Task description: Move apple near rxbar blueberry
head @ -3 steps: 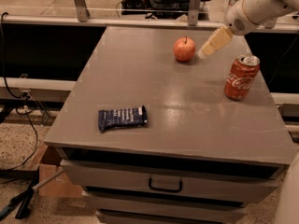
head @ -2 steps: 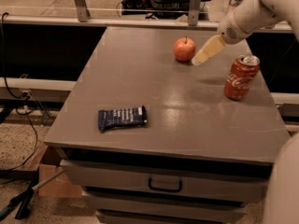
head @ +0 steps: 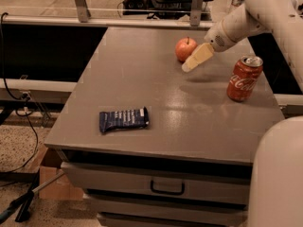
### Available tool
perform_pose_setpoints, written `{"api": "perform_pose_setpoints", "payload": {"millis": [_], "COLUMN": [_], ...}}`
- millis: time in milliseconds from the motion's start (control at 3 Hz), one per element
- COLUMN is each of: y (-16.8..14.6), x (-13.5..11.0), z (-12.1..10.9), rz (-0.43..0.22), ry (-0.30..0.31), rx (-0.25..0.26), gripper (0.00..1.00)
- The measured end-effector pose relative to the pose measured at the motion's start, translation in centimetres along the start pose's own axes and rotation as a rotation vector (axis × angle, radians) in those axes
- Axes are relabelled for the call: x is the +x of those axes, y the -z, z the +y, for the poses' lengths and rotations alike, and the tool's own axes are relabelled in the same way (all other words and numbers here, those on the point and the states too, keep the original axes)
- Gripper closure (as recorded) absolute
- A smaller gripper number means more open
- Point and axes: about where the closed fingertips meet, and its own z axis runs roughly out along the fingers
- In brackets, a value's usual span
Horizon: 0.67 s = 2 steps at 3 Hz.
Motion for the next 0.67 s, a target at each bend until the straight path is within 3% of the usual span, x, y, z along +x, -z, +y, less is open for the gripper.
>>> {"api": "perform_pose_setpoints", "payload": {"millis": [333, 667], "y": [-1.7, -2.8], "x": [-1.1, -1.8], "z": [0.4, 0.7], "rz": [-0.028, -0.073], "ry": [0.017, 0.045], "rx": [-0.039, -0.078], "gripper": [0.00, 0.17]}}
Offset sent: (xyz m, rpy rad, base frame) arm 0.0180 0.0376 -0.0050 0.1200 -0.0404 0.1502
